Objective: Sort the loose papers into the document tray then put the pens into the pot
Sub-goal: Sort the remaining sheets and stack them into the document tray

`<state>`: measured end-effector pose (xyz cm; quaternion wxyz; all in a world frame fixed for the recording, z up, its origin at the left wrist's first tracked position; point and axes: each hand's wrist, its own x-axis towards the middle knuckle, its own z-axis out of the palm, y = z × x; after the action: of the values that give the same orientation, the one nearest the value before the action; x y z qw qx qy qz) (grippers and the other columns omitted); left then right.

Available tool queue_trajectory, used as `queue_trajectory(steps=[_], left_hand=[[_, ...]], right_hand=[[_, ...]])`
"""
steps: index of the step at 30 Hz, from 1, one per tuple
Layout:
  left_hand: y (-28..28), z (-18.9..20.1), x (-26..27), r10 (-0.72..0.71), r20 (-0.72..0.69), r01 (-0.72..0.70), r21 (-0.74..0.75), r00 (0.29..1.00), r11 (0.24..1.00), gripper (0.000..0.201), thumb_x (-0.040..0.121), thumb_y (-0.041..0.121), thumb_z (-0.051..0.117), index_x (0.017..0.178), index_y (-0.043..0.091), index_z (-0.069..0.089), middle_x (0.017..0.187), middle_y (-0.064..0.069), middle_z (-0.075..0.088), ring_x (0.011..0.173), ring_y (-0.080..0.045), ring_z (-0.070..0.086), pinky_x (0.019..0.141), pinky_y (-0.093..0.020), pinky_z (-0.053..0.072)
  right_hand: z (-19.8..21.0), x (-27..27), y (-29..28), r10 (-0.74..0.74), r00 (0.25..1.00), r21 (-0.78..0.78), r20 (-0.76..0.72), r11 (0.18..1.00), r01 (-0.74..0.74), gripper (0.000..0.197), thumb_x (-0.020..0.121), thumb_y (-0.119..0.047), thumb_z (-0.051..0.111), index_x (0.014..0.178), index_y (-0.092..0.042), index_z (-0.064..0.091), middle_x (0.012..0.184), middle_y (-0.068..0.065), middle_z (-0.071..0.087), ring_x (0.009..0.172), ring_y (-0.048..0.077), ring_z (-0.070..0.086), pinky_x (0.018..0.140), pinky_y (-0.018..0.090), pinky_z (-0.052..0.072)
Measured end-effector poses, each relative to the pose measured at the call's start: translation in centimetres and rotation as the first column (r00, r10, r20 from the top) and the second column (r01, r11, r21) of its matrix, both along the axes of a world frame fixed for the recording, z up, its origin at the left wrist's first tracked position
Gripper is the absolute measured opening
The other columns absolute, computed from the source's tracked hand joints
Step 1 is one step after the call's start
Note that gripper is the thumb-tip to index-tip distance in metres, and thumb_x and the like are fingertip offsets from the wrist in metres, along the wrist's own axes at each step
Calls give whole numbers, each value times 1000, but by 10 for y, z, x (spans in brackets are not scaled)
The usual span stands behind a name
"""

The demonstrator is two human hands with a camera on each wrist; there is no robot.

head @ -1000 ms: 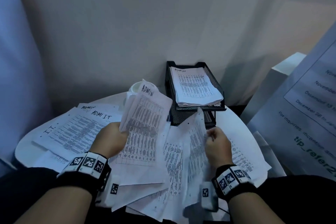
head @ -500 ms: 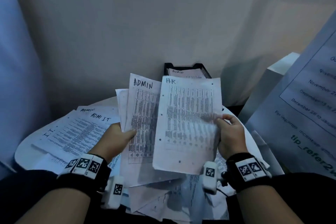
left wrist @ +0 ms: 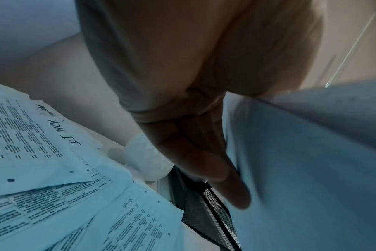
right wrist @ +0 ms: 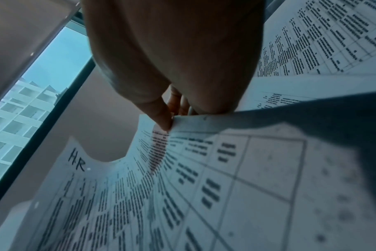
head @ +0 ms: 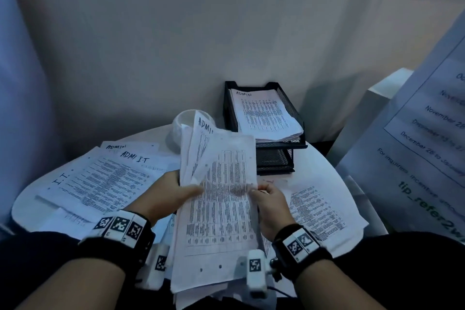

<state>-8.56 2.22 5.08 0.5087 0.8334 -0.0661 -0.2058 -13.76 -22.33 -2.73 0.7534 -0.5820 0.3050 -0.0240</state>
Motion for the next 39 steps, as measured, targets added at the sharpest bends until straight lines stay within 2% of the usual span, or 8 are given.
queue_trajectory(steps=[3,7,13,17,20,28,35,39], left_hand=[[-1,-4,1,-26,60,17,138,998,990,8,84,14,70,91,17,70,84,-3,74,76,-21,69,68,-33,58],[2,-9,6,22,121,-53,256,992,965,10,86,10,67,94,16,68,89,-5,74,82,-21,71,75,-35,58],[8,-7,12,105,191,-161,308,976,938,9,86,8,66,84,15,61,82,-10,69,73,-23,65,61,-28,47],[7,-7,11,136,176,-185,298,975,937,5,86,8,66,85,12,63,81,-14,69,76,-31,68,65,-33,50],[10,-7,10,161,163,-204,302,973,931,4,86,8,66,84,10,63,80,-15,68,75,-32,67,66,-34,50],[15,4,11,280,228,-339,283,932,897,12,88,7,65,79,12,60,75,-6,63,67,-22,58,58,-29,40],[11,13,4,331,262,-364,92,907,927,14,91,7,64,101,15,59,87,-3,66,74,-19,61,65,-32,49],[7,21,-3,319,290,-328,-18,902,944,13,96,5,55,104,14,60,88,-13,65,72,-26,60,59,-31,48]], right_hand=[[-8,-1,-3,-3,1000,-8,-17,1000,3,11,96,-10,69,89,-10,61,76,10,59,58,19,51,50,28,43],[-18,-3,-26,-163,982,-157,-95,977,147,13,91,-3,70,100,-7,63,101,12,66,76,23,62,65,35,55],[-47,-21,-71,-294,880,-311,-374,933,180,70,86,-10,77,148,-4,45,143,19,54,125,40,56,103,51,50],[-58,-19,-65,-217,908,-323,-359,941,98,45,76,-6,82,118,2,68,108,14,74,95,36,73,89,49,61],[-36,-16,-53,-193,945,-526,-264,850,27,6,88,-10,72,85,-5,75,72,5,70,64,24,63,58,28,54],[84,-10,-63,-19,979,-783,201,597,172,20,102,-23,57,85,-12,56,72,-3,61,62,12,53,54,27,40],[132,-11,-81,-185,845,-384,501,828,409,4,97,-10,68,95,-14,68,74,-9,68,58,-5,58,55,14,48],[146,-11,-80,-261,790,-288,555,830,477,6,94,-6,71,96,-12,70,83,-5,72,69,0,65,60,16,52]])
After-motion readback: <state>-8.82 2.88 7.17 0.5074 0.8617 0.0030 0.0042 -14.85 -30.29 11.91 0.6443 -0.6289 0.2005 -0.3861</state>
